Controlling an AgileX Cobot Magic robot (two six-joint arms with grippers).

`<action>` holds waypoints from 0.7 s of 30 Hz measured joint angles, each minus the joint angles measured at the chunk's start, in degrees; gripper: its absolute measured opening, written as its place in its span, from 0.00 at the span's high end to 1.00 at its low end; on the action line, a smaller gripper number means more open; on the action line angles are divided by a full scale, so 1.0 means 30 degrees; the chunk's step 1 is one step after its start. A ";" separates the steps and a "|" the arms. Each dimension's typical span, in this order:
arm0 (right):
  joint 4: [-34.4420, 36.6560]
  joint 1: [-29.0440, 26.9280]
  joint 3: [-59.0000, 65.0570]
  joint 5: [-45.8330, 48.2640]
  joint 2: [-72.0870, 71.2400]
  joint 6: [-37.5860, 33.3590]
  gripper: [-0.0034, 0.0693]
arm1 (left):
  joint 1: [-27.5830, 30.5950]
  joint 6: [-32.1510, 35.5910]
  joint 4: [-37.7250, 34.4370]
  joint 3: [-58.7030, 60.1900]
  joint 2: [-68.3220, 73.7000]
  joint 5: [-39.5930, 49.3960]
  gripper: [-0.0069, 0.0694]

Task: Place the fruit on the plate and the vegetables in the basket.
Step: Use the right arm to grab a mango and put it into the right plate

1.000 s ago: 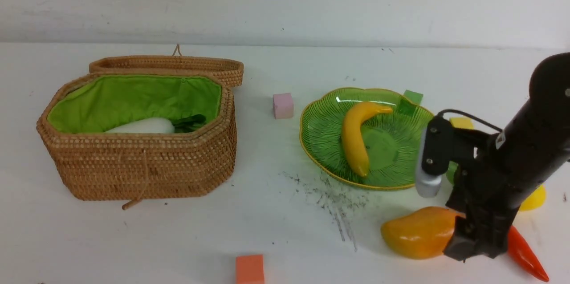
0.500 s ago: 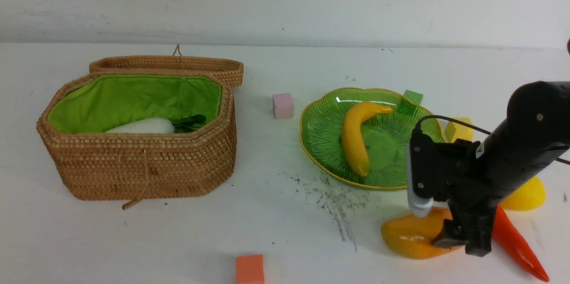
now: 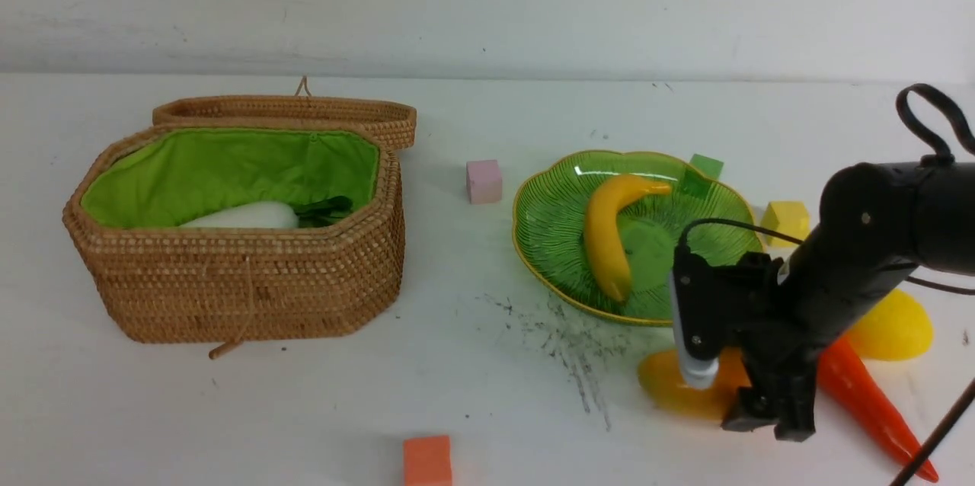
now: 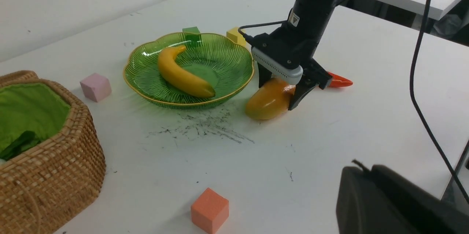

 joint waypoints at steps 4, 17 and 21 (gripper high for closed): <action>0.0050 0.0046 0.0019 0.0091 0.0453 0.0000 0.12 | 0.0000 0.0000 0.0000 0.0000 0.0000 0.0018 0.88; 0.0429 0.0046 0.0019 0.1277 0.0583 0.0791 0.14 | 0.0000 0.0000 0.0000 -0.0007 0.0000 0.0073 0.87; 0.1150 0.0062 0.0236 0.3083 0.0167 0.1577 0.14 | 0.0000 0.0000 0.0000 -0.0007 0.0000 0.0073 0.87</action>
